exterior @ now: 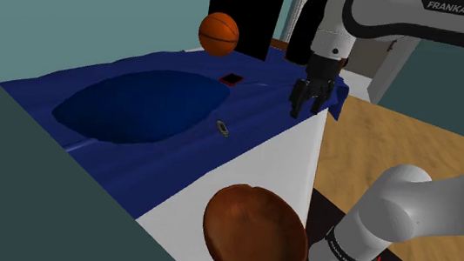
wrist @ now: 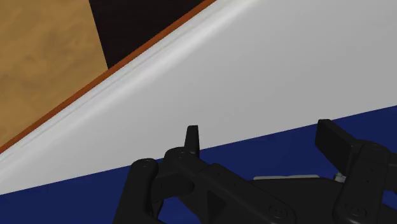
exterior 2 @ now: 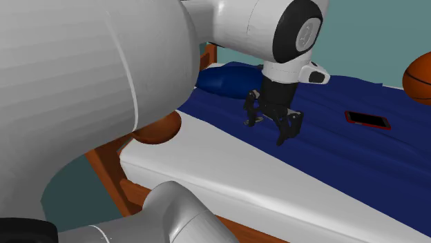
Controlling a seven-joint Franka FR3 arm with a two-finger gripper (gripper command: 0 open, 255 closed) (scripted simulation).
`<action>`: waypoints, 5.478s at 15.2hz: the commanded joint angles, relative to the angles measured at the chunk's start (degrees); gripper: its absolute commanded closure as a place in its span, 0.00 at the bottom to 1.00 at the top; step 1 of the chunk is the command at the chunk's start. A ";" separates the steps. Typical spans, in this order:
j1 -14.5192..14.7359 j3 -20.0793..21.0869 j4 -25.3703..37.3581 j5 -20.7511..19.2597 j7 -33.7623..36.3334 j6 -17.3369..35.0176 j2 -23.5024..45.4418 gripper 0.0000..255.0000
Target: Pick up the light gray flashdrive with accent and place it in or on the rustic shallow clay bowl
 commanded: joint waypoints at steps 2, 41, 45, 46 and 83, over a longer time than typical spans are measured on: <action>0.26 0.97 -0.06 0.76 1.08 1.62 1.24 0.00; 1.89 15.70 4.58 4.89 17.45 30.34 29.38 1.00; 2.00 15.41 5.52 5.00 17.40 28.40 28.36 1.00; 1.99 15.33 6.09 4.99 17.40 27.59 28.12 1.00; -0.61 18.46 10.53 6.08 40.98 23.34 28.79 0.00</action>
